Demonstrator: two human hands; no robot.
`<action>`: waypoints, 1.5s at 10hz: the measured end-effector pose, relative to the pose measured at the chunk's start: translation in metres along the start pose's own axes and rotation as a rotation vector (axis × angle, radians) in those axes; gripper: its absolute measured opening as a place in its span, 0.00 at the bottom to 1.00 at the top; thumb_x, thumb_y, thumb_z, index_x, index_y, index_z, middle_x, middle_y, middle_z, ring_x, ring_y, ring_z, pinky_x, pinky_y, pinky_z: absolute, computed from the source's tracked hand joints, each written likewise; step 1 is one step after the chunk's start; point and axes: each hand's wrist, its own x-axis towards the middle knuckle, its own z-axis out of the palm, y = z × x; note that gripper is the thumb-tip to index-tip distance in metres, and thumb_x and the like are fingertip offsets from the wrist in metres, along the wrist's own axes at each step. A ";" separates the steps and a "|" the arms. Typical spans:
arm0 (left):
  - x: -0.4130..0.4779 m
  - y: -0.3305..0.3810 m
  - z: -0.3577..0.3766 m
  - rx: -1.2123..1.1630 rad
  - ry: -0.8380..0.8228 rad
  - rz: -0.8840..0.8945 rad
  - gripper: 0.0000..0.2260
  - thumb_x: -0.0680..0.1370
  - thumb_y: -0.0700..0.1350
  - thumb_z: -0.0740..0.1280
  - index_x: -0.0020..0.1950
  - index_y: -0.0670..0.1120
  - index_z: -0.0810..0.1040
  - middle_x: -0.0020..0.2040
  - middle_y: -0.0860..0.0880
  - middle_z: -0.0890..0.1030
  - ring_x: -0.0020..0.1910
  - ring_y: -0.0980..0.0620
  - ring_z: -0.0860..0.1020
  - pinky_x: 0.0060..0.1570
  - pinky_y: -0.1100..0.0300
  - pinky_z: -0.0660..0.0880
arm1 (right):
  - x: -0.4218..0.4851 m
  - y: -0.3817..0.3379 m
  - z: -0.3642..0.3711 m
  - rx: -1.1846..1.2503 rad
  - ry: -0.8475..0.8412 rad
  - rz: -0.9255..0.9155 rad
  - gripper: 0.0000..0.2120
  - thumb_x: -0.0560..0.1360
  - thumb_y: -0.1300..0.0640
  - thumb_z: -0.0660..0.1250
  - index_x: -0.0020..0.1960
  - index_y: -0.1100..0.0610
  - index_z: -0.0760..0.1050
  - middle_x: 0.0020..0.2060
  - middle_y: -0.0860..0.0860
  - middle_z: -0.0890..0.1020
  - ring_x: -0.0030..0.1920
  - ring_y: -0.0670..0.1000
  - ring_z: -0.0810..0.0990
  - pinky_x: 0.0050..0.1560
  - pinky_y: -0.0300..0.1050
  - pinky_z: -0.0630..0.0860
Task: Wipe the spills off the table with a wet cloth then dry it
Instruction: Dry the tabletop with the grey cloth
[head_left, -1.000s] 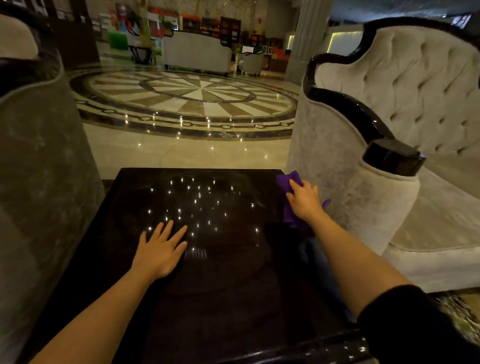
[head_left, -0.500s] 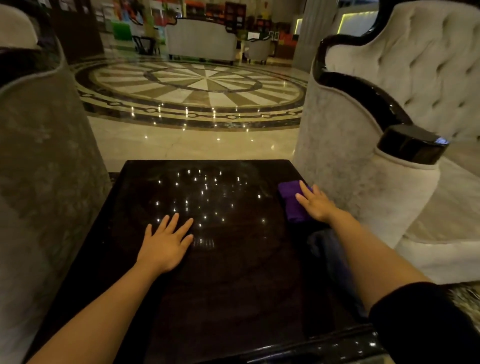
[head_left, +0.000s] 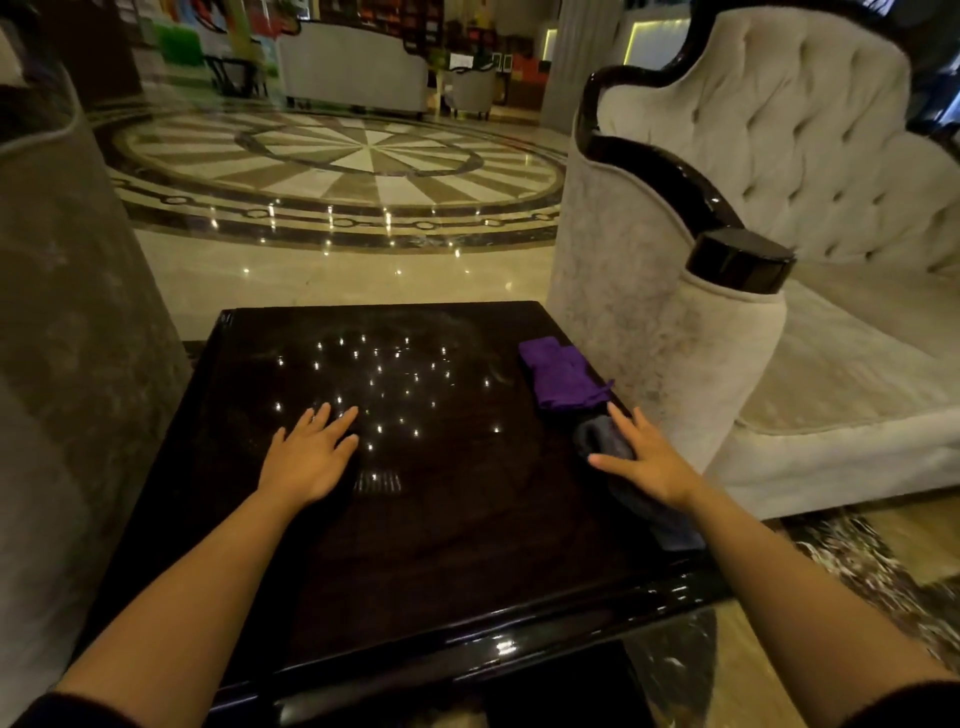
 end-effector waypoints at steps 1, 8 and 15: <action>-0.013 -0.005 -0.005 0.029 -0.002 0.002 0.23 0.80 0.55 0.49 0.75 0.57 0.50 0.78 0.46 0.50 0.76 0.47 0.47 0.73 0.44 0.47 | 0.000 -0.008 0.014 -0.131 -0.003 0.040 0.39 0.72 0.43 0.66 0.74 0.48 0.46 0.75 0.57 0.45 0.74 0.59 0.50 0.71 0.56 0.56; -0.073 -0.038 -0.001 0.137 -0.068 -0.037 0.24 0.80 0.59 0.45 0.75 0.59 0.44 0.78 0.50 0.42 0.76 0.50 0.40 0.73 0.46 0.40 | 0.105 -0.144 0.078 -0.258 0.110 -0.256 0.23 0.79 0.56 0.57 0.71 0.45 0.57 0.74 0.59 0.55 0.72 0.61 0.58 0.66 0.58 0.65; -0.074 -0.032 -0.001 0.159 -0.077 -0.031 0.24 0.80 0.58 0.45 0.75 0.57 0.44 0.78 0.48 0.43 0.76 0.47 0.41 0.73 0.44 0.41 | 0.009 -0.165 0.127 -0.229 -0.139 -0.661 0.20 0.77 0.53 0.61 0.68 0.48 0.65 0.70 0.53 0.68 0.71 0.53 0.63 0.69 0.53 0.63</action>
